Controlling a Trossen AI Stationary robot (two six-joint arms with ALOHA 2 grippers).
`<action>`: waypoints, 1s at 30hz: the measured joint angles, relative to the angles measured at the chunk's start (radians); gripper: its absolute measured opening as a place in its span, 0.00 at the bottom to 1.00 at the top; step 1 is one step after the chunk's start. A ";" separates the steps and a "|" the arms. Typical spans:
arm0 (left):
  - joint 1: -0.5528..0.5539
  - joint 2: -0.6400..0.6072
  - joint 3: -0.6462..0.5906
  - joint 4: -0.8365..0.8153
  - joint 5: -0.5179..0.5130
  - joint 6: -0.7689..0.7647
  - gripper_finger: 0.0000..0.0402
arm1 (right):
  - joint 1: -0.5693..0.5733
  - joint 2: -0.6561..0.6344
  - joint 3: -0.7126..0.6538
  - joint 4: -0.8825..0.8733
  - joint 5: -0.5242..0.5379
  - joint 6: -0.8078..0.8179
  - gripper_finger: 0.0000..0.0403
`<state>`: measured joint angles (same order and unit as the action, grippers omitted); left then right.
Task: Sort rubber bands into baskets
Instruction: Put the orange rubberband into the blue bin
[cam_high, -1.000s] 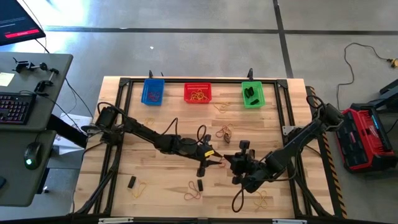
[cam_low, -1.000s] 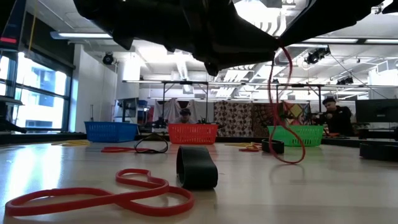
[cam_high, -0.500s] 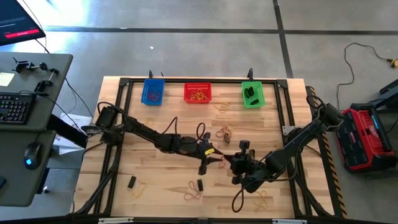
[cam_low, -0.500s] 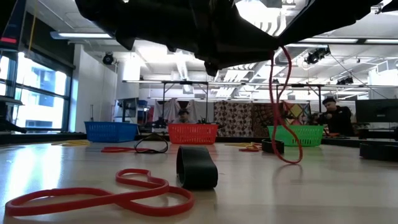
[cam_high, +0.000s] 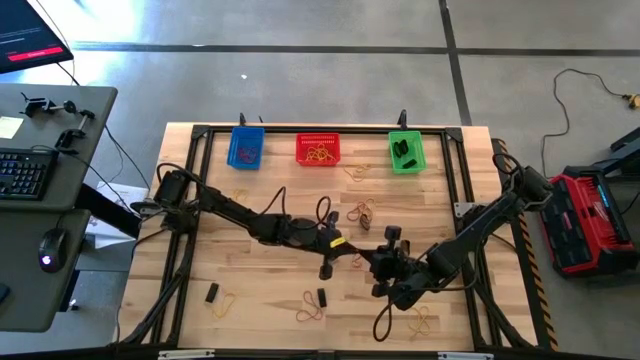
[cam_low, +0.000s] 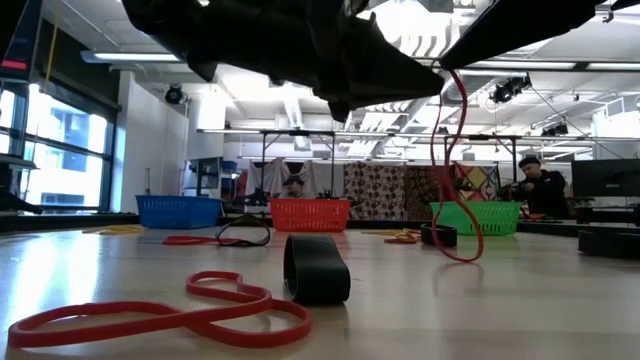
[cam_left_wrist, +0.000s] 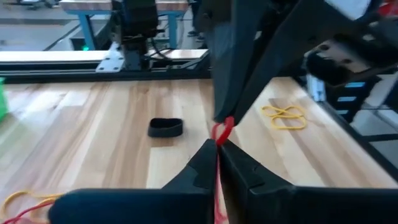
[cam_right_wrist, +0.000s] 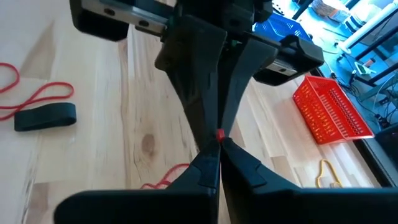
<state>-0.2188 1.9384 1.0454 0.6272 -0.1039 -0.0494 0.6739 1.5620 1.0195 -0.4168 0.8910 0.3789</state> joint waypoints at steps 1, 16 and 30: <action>0.000 -0.001 0.000 -0.007 -0.018 0.001 0.00 | 0.000 0.000 0.000 0.000 0.000 0.007 0.00; -0.050 -0.101 -0.001 -0.224 -0.294 0.053 0.00 | -0.076 0.000 -0.046 0.004 -0.043 0.076 0.00; -0.083 -0.294 -0.001 -0.503 -0.528 0.030 0.00 | -0.110 0.000 -0.253 0.360 -0.082 0.115 0.00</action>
<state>-0.3014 1.6443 1.0443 0.1238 -0.6321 -0.0192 0.5635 1.5623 0.7668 -0.0570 0.8089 0.4934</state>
